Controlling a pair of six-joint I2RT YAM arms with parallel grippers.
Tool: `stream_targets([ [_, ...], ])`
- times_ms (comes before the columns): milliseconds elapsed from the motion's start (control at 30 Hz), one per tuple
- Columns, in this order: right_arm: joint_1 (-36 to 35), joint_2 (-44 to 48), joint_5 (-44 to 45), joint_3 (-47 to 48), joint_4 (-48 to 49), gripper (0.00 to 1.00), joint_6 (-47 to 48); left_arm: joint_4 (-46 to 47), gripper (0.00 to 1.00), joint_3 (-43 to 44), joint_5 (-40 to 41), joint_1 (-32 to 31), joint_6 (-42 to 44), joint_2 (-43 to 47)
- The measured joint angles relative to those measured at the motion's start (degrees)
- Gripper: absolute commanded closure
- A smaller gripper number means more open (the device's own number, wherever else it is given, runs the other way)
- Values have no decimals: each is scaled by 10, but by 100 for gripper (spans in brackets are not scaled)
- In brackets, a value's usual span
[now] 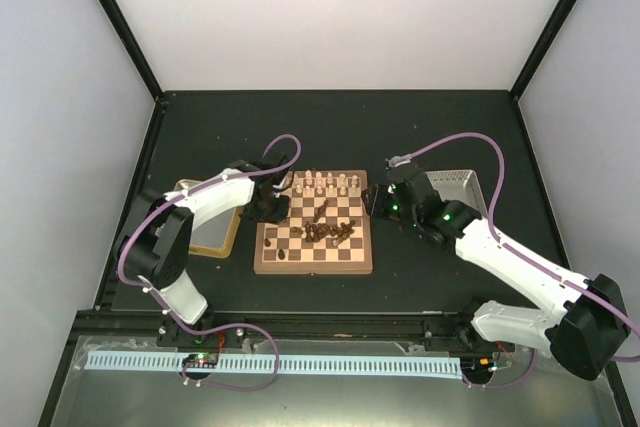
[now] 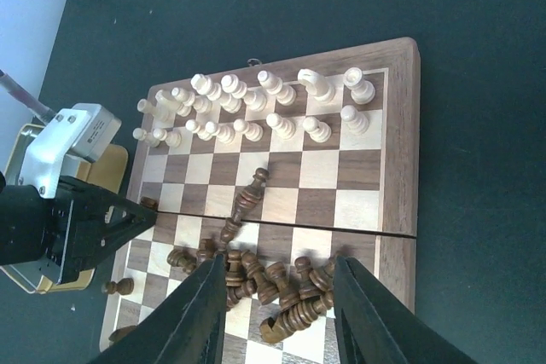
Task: Set up the chess pieces on the board
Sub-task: Pick up the chess piece from the chessboard, then place the chess piece on the chessboard.
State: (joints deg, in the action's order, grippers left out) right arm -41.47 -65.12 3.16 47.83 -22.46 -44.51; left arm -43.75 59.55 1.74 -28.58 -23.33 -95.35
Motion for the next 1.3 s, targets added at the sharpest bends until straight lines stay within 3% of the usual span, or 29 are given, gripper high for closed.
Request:
stream_targets([
  [167, 0, -2, -1, 0, 11, 64, 3, 0, 97, 1, -2, 0, 8, 0],
  [300, 0, -14, -55, 7, 30, 62, 19, -3, 98, -10, -37, -1, 23, 29],
  [467, 0, -20, -158, 12, 73, 55, 41, 27, 99, -40, -129, -9, 60, 159],
  [600, 0, -15, -232, 14, 97, 48, 55, 112, 98, -80, -211, -24, 80, 284],
  [767, 0, -10, -296, 36, 97, 44, 60, 221, 99, -131, -273, -42, 105, 367],
  [1033, -6, -14, -340, 121, 77, 44, 70, 268, 98, -136, -318, -65, 215, 423],
  [1300, -52, -71, -348, 180, 25, 54, 94, 276, 98, -143, -336, -68, 337, 466],
])
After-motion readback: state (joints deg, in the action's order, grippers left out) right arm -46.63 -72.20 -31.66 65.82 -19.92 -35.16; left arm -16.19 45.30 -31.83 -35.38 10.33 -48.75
